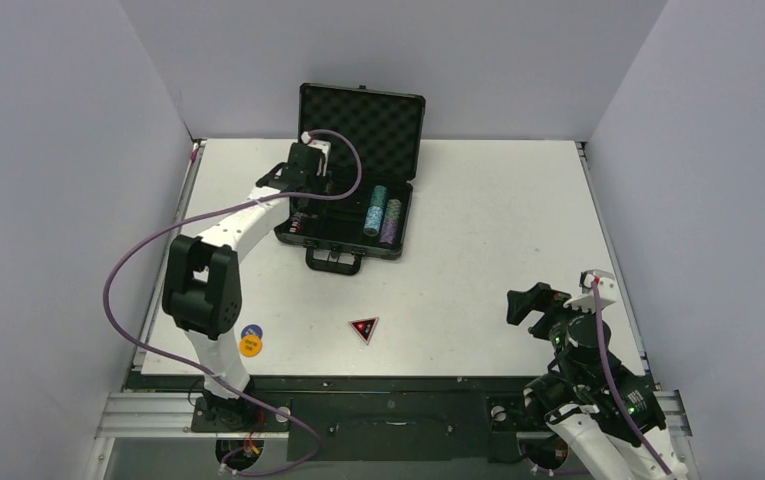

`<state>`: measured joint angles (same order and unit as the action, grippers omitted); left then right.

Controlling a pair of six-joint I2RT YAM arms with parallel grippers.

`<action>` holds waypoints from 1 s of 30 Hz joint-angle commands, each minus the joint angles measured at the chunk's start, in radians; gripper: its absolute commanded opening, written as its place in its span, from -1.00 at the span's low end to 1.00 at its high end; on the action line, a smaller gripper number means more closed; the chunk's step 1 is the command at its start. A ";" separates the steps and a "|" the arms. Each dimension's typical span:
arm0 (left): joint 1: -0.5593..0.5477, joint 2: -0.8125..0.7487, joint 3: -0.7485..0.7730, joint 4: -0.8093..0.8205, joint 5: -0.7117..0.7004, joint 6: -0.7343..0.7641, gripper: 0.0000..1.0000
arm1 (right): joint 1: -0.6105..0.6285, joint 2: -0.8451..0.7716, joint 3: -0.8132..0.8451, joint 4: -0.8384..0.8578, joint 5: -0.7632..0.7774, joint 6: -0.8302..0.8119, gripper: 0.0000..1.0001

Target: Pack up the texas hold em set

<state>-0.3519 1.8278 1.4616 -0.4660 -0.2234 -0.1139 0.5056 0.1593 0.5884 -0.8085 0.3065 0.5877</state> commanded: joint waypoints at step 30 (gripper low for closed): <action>0.020 0.186 0.072 0.020 0.046 0.006 -0.98 | 0.007 -0.025 -0.002 0.033 0.027 -0.002 0.86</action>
<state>-0.3382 1.9903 1.4734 -0.4667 -0.1493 -0.1184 0.5056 0.1410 0.5884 -0.8082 0.3244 0.5880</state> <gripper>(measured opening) 0.397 0.928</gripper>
